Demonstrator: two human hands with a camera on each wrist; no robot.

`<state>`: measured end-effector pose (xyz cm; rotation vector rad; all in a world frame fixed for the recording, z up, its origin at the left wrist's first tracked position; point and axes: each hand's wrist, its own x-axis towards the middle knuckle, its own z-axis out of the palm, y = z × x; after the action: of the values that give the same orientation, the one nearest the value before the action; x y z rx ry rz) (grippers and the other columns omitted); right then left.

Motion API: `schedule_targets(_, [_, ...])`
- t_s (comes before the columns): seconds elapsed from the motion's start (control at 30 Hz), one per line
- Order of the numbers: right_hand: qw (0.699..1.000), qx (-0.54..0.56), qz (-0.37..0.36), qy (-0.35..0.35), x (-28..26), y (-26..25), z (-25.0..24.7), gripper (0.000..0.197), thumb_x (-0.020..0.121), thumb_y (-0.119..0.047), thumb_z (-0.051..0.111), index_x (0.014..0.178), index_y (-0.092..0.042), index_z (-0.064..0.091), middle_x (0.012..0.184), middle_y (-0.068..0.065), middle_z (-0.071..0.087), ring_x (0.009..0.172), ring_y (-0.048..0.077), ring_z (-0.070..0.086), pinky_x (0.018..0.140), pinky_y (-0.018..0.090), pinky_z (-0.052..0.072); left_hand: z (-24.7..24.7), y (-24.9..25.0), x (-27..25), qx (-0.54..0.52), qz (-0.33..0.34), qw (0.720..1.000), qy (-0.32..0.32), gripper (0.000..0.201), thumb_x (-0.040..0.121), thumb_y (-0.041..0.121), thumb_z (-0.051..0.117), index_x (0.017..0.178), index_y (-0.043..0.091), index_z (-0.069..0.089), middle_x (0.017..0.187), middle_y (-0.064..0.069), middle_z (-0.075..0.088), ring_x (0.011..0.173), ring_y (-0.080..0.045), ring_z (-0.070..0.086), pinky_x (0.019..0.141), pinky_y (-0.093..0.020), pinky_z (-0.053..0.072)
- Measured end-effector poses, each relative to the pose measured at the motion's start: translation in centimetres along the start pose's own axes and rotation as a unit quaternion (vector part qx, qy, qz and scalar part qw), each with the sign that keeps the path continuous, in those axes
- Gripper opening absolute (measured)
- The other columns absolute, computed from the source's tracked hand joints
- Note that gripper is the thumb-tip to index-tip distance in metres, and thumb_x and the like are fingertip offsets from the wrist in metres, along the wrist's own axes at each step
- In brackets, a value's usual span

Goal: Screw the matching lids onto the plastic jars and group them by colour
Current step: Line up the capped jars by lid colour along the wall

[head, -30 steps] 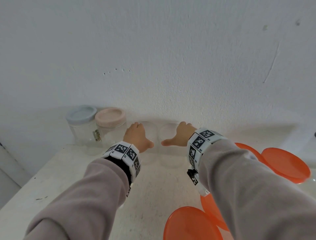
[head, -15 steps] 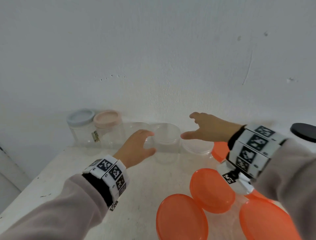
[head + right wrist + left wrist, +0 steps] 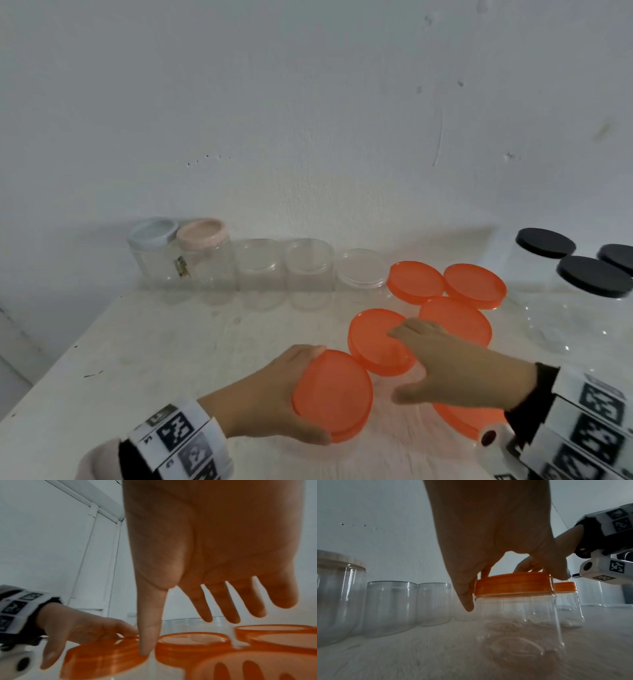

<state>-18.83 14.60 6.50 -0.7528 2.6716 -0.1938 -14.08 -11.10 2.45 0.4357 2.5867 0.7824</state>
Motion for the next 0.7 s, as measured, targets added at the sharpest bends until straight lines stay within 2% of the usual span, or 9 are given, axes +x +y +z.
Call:
schedule_targets(0.07, [0.999,-0.006,0.046,0.025,-1.0,1.1,0.8,0.092,0.079,-0.063,0.060,0.150,-0.025,0.017,0.147,-0.004,0.025,0.135,0.019,0.024,0.111,0.032,0.028,0.9,0.2,-0.2,-0.008,0.000,1.000,0.018,0.113,0.069,0.049,0.081,0.150,0.031,0.003,0.145,0.023,0.010,0.134,0.002,0.023,0.109,-0.015,0.023])
schedule_targets(0.13, [0.994,-0.011,0.102,0.040,-1.9,2.4,1.7,0.100,0.074,-0.068,0.061,0.150,-0.025,0.012,0.149,-0.001,0.019,0.138,0.023,0.018,0.112,0.036,0.025,1.7,0.3,-0.3,-0.017,-0.005,0.999,0.041,0.117,0.067,0.048,0.082,0.150,0.031,0.001,0.145,0.023,0.007,0.132,0.003,0.022,0.106,-0.011,0.023])
schedule_targets(0.2, [0.988,-0.001,0.149,0.047,-2.8,3.3,2.6,0.107,0.069,-0.074,0.060,0.150,-0.026,0.009,0.152,0.001,0.012,0.140,0.025,0.014,0.111,0.041,0.025,2.1,0.4,-0.4,-0.026,-0.007,0.998,0.061,0.119,0.065,0.051,0.082,0.150,0.033,0.001,0.143,0.025,0.009,0.130,0.004,0.023,0.101,-0.008,0.024])
schedule_targets(0.27, [0.983,0.024,0.174,0.047,-3.6,4.0,3.4,0.115,0.064,-0.080,0.059,0.150,-0.027,0.004,0.153,-0.001,0.005,0.141,0.026,0.013,0.110,0.044,0.028,2.2,0.6,-0.5,-0.026,-0.013,0.997,0.072,0.122,0.061,0.056,0.081,0.150,0.035,0.001,0.140,0.025,0.012,0.128,0.003,0.026,0.100,-0.010,0.025])
schedule_targets(0.4, [0.983,0.061,0.166,0.049,-5.0,4.7,4.8,0.124,0.058,-0.083,0.057,0.151,-0.026,-0.003,0.150,-0.008,-0.004,0.133,0.024,0.018,0.104,0.040,0.036,1.9,1.5,-0.8,-0.032,-0.030,0.996,0.083,0.126,0.051,0.067,0.080,0.148,0.041,0.003,0.134,0.030,0.017,0.122,0.007,0.031,0.097,-0.014,0.032])
schedule_targets(0.53, [0.981,0.088,0.143,0.093,-5.7,5.2,5.8,0.119,0.062,-0.076,0.060,0.151,-0.024,0.001,0.144,-0.008,0.004,0.122,0.019,0.023,0.102,0.032,0.037,0.6,3.2,-1.3,-0.035,-0.011,0.995,0.092,0.122,0.044,0.074,0.078,0.143,0.048,0.011,0.126,0.043,0.018,0.116,0.016,0.033,0.090,-0.011,0.036])
schedule_targets(0.63, [0.980,0.109,0.133,0.102,-6.4,5.7,6.1,0.117,0.059,-0.073,0.062,0.150,-0.026,0.007,0.139,-0.010,0.011,0.116,0.016,0.023,0.099,0.029,0.038,-0.7,4.8,-1.4,-0.050,0.011,0.992,0.113,0.120,0.040,0.079,0.076,0.140,0.049,0.018,0.127,0.043,0.022,0.117,0.018,0.034,0.090,-0.011,0.037])
schedule_targets(0.7, [0.977,0.142,0.124,0.105,-7.1,6.1,6.1,0.116,0.051,-0.075,0.061,0.147,-0.033,0.012,0.129,-0.015,0.016,0.112,0.012,0.024,0.093,0.026,0.037,-1.5,5.9,-1.3,-0.067,0.027,0.989,0.132,0.116,0.038,0.080,0.075,0.137,0.052,0.021,0.127,0.042,0.026,0.115,0.022,0.035,0.085,-0.007,0.038])
